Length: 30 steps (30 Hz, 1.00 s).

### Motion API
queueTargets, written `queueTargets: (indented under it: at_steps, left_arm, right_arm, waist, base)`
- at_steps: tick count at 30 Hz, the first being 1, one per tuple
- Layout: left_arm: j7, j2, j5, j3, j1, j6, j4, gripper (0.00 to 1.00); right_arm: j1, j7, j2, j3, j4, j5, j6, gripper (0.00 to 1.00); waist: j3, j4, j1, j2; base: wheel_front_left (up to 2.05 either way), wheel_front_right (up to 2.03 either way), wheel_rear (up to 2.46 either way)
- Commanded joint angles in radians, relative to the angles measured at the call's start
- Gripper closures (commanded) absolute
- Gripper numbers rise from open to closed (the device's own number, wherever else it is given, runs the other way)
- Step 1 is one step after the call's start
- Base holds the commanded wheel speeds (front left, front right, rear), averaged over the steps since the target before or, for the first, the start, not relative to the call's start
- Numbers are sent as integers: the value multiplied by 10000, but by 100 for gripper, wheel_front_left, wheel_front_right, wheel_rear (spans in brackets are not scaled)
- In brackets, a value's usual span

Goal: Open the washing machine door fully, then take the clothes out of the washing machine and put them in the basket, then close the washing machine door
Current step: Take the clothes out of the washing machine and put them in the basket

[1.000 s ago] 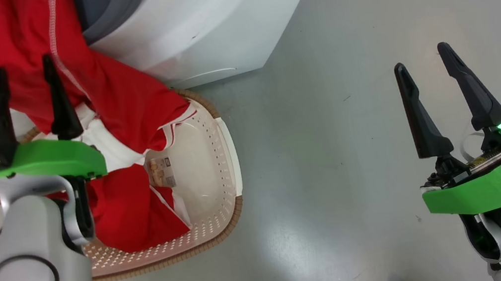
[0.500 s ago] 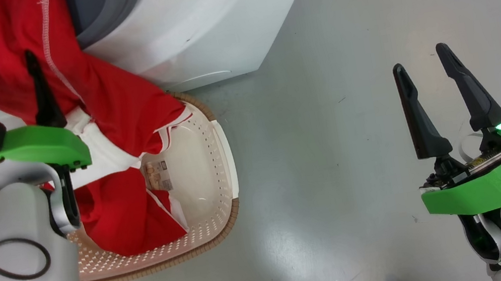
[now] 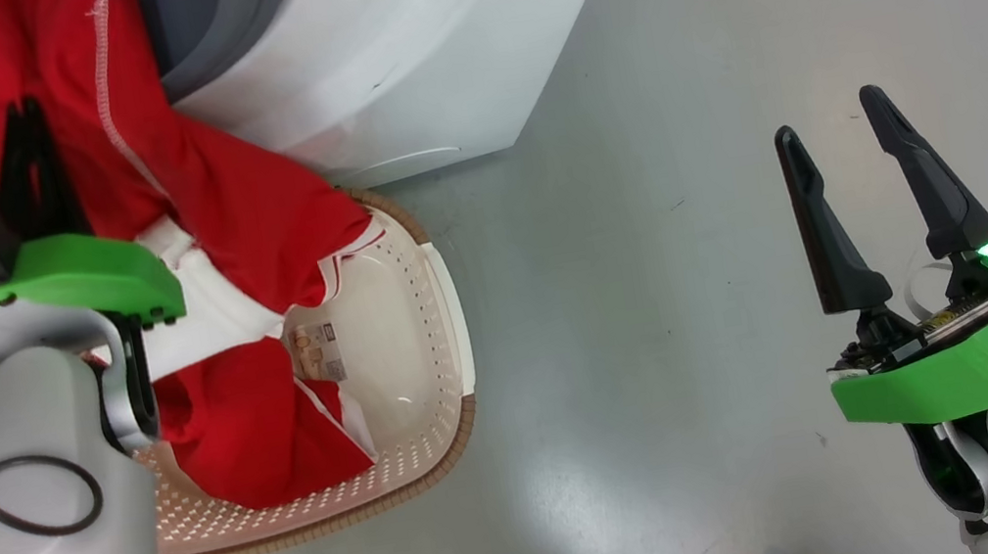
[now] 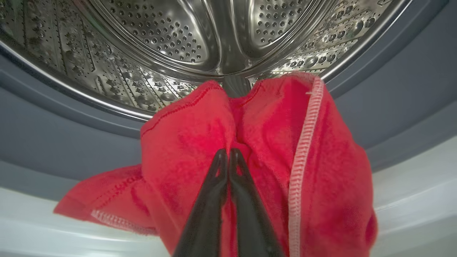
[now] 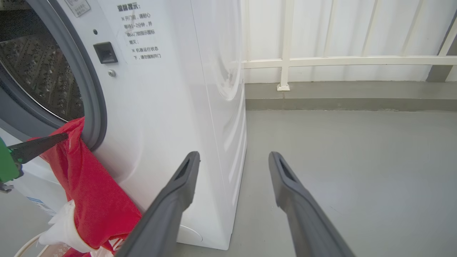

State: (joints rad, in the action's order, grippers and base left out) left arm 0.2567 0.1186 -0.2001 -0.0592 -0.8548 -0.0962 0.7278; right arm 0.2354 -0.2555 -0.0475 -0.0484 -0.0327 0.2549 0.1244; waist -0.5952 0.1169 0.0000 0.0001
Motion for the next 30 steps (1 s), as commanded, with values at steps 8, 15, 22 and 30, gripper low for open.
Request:
queueTargets:
  at_steps: [8, 15, 22, 30]
  left_arm:
    - [51, 423, 63, 154, 694, 3, -1532, 100]
    - [-142, 372, -179, 125, 1534, 76, -3148, 100]
    - [-632, 361, -119, -41, 2696, -160, -5191, 100]
    - [-1390, 401, 70, -284, 4019, -485, -7593, 100]
  right_arm:
    - [-195, -63, -27, -138, -244, 93, 63, 0]
    - [-185, -63, -27, -68, -269, 138, 63, 0]
    - [-201, -63, -27, -55, -287, 170, 63, 0]
    - [-183, -63, -27, 18, -325, 156, 63, 0]
  waist:
    - [27, -81, 0, -1]
    - [-28, -227, 0, -1]
    - [-33, -289, 0, -1]
    - [-98, -423, 0, -1]
  base:
    - [0, 0, 0]
    - [0, 0, 0]
    - [0, 0, 0]
    - [0, 0, 0]
